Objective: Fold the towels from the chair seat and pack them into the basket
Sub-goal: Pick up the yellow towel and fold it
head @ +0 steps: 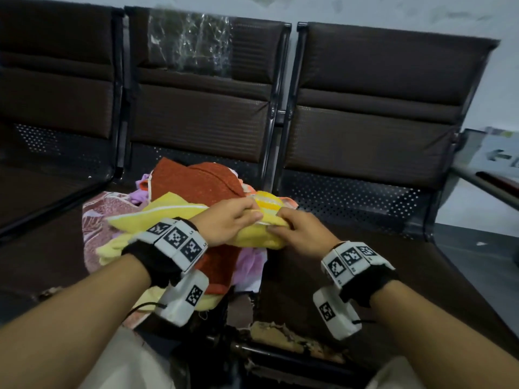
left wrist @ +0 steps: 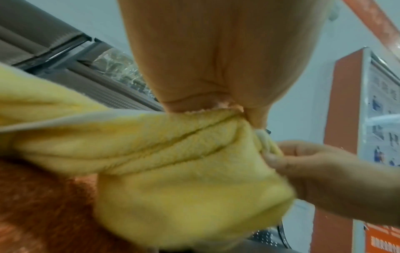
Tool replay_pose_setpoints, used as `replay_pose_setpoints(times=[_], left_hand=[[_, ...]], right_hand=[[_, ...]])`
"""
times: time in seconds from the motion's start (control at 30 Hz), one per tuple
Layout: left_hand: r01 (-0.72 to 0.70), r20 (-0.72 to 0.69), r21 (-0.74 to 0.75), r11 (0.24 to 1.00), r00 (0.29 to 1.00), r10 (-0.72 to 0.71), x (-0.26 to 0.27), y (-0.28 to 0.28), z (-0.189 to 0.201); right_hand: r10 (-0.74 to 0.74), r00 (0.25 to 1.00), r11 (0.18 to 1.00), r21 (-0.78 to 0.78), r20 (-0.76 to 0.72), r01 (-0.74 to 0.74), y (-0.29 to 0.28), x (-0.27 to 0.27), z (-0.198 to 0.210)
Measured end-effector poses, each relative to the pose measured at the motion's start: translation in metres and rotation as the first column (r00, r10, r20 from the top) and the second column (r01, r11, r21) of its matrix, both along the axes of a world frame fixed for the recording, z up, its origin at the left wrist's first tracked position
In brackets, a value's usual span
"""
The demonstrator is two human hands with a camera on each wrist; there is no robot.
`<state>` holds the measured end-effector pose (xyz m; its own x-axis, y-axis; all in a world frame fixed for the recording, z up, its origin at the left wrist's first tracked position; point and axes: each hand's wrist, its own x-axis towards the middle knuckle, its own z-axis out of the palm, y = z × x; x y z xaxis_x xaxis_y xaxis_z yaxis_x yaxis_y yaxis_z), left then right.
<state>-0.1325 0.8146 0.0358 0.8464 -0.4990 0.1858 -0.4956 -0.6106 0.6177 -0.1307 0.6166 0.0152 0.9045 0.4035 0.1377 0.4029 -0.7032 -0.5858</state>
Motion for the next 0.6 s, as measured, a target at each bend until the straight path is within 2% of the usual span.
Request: replay_pose_setpoints(times=[0.17,0.27,0.37,0.43,0.5,0.6], left_hand=[[0.024,0.131,0.087,0.996,0.991,-0.035,-0.002,-0.016,0.002],[-0.014,0.201,0.127,0.992,0.980,-0.012,0.001,-0.024,0.000],[-0.075,0.191,0.279,0.957,0.981,0.021,0.005,-0.027,0.000],[-0.110,0.178,0.343,0.933,0.983,0.050,0.008,-0.028,0.000],[-0.094,0.187,0.303,0.948,0.982,0.038,0.007,-0.036,0.000],[0.039,0.115,0.052,0.998,0.992,-0.045,0.004,-0.057,0.004]], right_hand=[[-0.227,0.946,0.944,0.290,0.231,0.155,-0.044,-0.018,0.023],[-0.284,0.889,0.932,0.323,0.360,0.167,-0.067,-0.027,0.033],[-0.396,0.793,0.894,0.392,0.464,0.217,-0.090,-0.033,0.040],[-0.511,0.732,0.826,0.494,0.451,0.272,-0.105,-0.033,0.043],[-0.592,0.714,0.762,0.547,0.374,0.345,-0.114,-0.032,0.039],[-0.616,0.737,0.752,0.485,0.277,0.446,-0.115,-0.027,0.024]])
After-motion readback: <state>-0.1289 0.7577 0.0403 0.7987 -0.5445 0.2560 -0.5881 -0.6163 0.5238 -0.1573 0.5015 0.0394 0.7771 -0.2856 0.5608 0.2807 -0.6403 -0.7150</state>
